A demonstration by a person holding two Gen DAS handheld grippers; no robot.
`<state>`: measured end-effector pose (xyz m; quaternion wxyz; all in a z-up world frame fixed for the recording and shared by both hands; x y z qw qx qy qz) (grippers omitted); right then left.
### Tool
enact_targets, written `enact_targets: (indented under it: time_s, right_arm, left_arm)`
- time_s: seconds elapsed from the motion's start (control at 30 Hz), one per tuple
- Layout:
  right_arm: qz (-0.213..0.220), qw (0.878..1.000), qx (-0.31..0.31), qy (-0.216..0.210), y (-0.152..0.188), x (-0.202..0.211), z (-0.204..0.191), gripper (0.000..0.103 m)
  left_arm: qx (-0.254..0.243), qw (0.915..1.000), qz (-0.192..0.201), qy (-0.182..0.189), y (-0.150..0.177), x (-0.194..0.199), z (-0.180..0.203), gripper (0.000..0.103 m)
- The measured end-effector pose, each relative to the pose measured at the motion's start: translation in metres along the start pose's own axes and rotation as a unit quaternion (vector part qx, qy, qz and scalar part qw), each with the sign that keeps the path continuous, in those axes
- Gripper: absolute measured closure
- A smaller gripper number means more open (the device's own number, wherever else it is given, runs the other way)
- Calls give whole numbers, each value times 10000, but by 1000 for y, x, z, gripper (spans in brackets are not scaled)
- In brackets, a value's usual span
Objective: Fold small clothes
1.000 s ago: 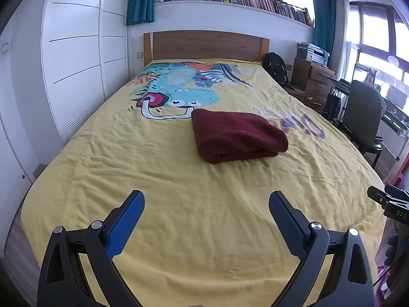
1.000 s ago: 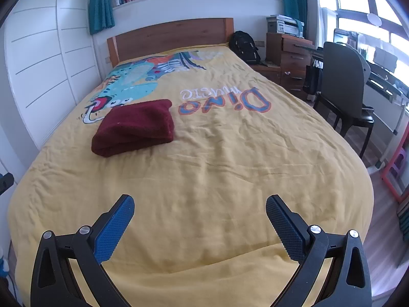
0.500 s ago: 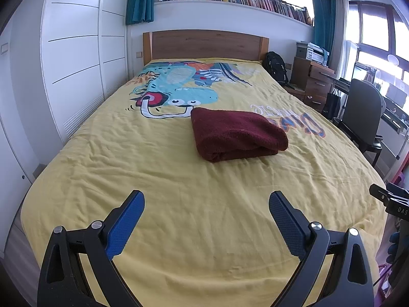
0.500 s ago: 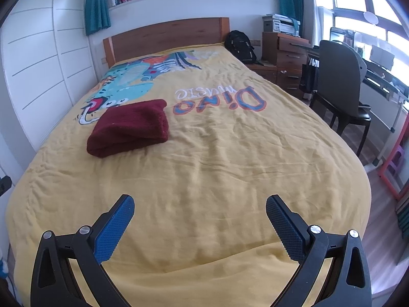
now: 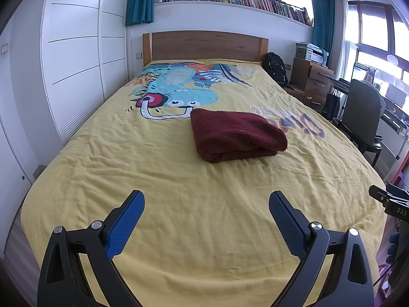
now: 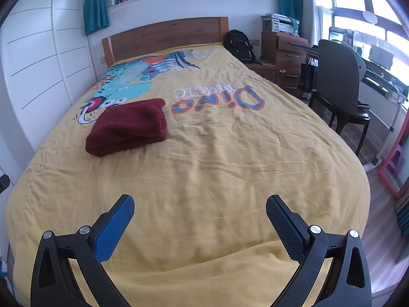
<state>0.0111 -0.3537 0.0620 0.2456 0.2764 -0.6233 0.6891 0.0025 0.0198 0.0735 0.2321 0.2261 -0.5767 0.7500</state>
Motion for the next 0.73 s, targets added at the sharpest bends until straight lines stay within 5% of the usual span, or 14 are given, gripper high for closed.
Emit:
enact_targets:
  time_s: [0.73]
  right_arm:
    - [6, 10000, -42, 51, 5, 4, 5, 0]
  left_arm:
    - [-13, 10000, 1, 70, -2, 0, 0, 7]
Point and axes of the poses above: each gripper's, at about its wrist camera, not at the fingertips, and x roughly against the way its jaws point, z to its right, y to its underside, the point moved 7 cm from there along -x, roughly the way its jaws point, and after that the axes turned 14 degrees about x, right-handed, at the moved point
